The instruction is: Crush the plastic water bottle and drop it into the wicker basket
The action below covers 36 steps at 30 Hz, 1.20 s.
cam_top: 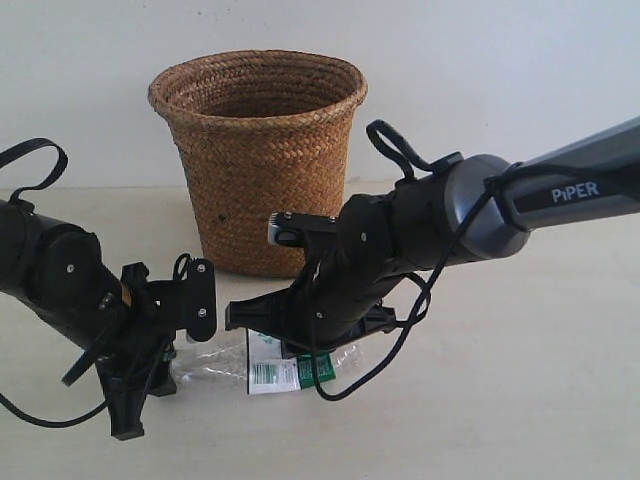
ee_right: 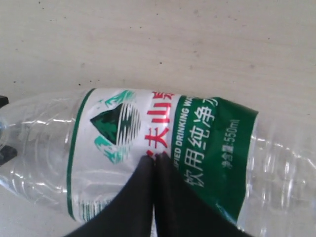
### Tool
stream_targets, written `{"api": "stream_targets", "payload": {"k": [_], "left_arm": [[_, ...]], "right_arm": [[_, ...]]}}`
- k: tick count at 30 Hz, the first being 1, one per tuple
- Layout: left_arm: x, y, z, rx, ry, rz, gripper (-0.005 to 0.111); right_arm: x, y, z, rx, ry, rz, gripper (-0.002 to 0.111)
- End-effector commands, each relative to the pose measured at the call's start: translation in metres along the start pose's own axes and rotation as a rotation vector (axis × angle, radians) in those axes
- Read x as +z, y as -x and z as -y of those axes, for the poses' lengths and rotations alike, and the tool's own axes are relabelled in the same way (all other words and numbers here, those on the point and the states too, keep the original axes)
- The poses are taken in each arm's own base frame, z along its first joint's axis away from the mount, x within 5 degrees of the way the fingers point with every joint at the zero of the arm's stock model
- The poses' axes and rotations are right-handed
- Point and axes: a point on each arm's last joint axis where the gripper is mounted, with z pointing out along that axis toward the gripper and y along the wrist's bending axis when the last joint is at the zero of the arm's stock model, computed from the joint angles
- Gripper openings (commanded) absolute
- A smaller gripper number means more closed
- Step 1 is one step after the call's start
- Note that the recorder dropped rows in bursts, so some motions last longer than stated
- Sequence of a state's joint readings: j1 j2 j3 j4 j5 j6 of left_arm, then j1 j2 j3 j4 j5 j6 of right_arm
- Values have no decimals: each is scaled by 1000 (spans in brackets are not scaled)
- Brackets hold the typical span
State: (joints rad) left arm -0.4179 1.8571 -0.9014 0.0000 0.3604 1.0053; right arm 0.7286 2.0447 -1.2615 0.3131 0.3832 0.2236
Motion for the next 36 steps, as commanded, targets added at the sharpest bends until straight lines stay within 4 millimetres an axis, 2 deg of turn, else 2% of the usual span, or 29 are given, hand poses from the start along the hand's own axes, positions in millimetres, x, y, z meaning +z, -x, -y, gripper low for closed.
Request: {"api": "stream_targets", "payload": {"k": [1, 10, 18, 21, 29, 36], "left_arm": [[0, 1, 1, -11, -8, 0, 4], [0, 1, 1, -18, -8, 3, 4], [0, 1, 1, -18, -8, 3, 4], [0, 1, 1, -18, -8, 3, 4], [0, 1, 1, -18, -8, 3, 4], [0, 1, 1, -18, -8, 3, 4]], "right_arm": [[29, -23, 15, 29, -61, -152, 0], [50, -37, 25, 42, -94, -235, 0], [51, -37, 25, 39, -95, -229, 0], [46, -31, 23, 34, -81, -180, 0], [-7, -2, 1, 2, -5, -11, 0], [-67, 18, -12, -28, 10, 143, 0]]}}
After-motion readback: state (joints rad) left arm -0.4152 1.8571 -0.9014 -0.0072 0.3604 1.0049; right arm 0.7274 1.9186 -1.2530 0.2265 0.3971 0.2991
